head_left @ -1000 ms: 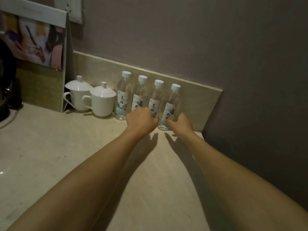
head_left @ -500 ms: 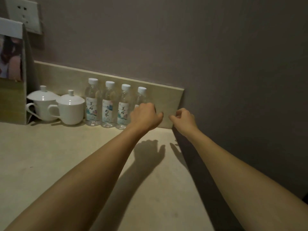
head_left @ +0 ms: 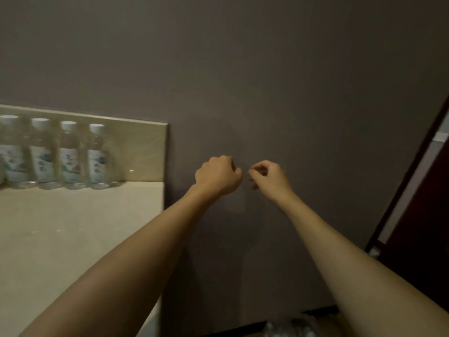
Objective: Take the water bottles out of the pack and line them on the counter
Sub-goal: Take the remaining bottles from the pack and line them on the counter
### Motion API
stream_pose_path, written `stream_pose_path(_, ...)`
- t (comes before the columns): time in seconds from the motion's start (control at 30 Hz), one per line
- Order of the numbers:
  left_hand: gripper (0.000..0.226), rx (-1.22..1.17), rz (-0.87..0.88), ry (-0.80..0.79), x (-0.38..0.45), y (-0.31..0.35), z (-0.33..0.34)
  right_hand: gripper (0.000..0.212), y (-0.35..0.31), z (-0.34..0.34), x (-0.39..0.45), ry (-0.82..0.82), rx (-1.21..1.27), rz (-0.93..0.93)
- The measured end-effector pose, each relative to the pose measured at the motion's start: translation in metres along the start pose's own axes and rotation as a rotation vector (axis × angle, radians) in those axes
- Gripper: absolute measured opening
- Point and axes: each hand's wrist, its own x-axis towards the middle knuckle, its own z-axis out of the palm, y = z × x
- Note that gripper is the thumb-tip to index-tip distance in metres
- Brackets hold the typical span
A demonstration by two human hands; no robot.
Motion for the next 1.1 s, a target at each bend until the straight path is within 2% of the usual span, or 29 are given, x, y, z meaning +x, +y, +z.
stream_pose_path(0.17,0.043,-0.062,-0.005,-0.014,-0.015,0.078,0.044,0.004,0.057,-0.086,-0.022,0.029,-0.003,0.056)
stream_pose_path(0.33,0.044,-0.109,0.082,-0.16,-0.039,0.169,0.102,0.005,0.125,-0.171,-0.049,0.099,0.006,0.164)
stream_pose_path(0.5,0.045,-0.124,0.138,-0.258,-0.055,0.217,0.147,0.005,0.175,-0.222,-0.066,0.164,0.015,0.268)
stream_pose_path(0.77,0.047,-0.168,0.199,-0.388,-0.055,0.256,0.215,0.009,0.221,-0.255,-0.078,0.176,-0.005,0.407)
stream_pose_path(0.93,0.048,-0.215,0.176,-0.471,-0.039,0.262,0.262,0.016,0.26,-0.257,-0.065,0.169,-0.021,0.475)
stream_pose_path(1.0,0.049,-0.236,0.151,-0.504,-0.026,0.26,0.28,0.019,0.281,-0.252,-0.057,0.094,-0.027,0.555)
stream_pose_path(1.1,0.052,-0.253,0.104,-0.551,-0.003,0.252,0.312,0.027,0.315,-0.239,-0.039,-0.113,-0.042,0.676)
